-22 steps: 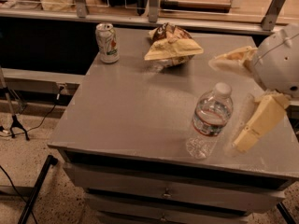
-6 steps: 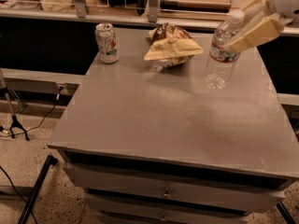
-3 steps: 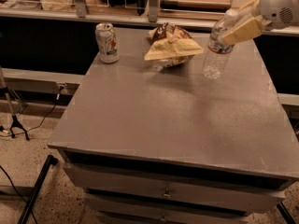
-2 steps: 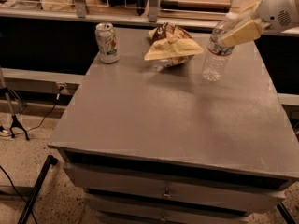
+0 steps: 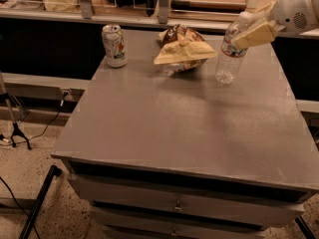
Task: Move water bottle near brown chip bag
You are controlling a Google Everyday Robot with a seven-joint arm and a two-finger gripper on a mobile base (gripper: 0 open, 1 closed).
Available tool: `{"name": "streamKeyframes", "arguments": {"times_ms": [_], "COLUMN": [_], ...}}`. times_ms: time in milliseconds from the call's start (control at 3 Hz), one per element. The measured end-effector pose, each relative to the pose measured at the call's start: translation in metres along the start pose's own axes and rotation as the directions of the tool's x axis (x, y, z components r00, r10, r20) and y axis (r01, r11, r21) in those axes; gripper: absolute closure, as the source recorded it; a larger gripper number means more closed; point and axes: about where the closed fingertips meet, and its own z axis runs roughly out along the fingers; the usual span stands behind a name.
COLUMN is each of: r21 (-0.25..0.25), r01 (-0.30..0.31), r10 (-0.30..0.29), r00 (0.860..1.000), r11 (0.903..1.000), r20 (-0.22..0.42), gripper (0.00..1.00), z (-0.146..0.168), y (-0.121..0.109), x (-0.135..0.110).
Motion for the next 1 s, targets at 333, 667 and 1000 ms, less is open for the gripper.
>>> {"name": "streamKeyframes", "arguments": {"times_ms": [333, 667, 1000], "r21": [-0.005, -0.009, -0.01], "r01": [0.001, 0.001, 0.001], "r10": [-0.001, -0.001, -0.001], "r00": [1.0, 1.0, 1.0], "r11": [1.0, 1.0, 1.0], "r20": [0.001, 0.001, 0.001], "gripper": [0.15, 0.0, 0.0], "z": [0.0028, 0.0057, 0.0058], "y": [0.0006, 0.0013, 0.0013], "x": [-0.0005, -0.0011, -0.0011]}}
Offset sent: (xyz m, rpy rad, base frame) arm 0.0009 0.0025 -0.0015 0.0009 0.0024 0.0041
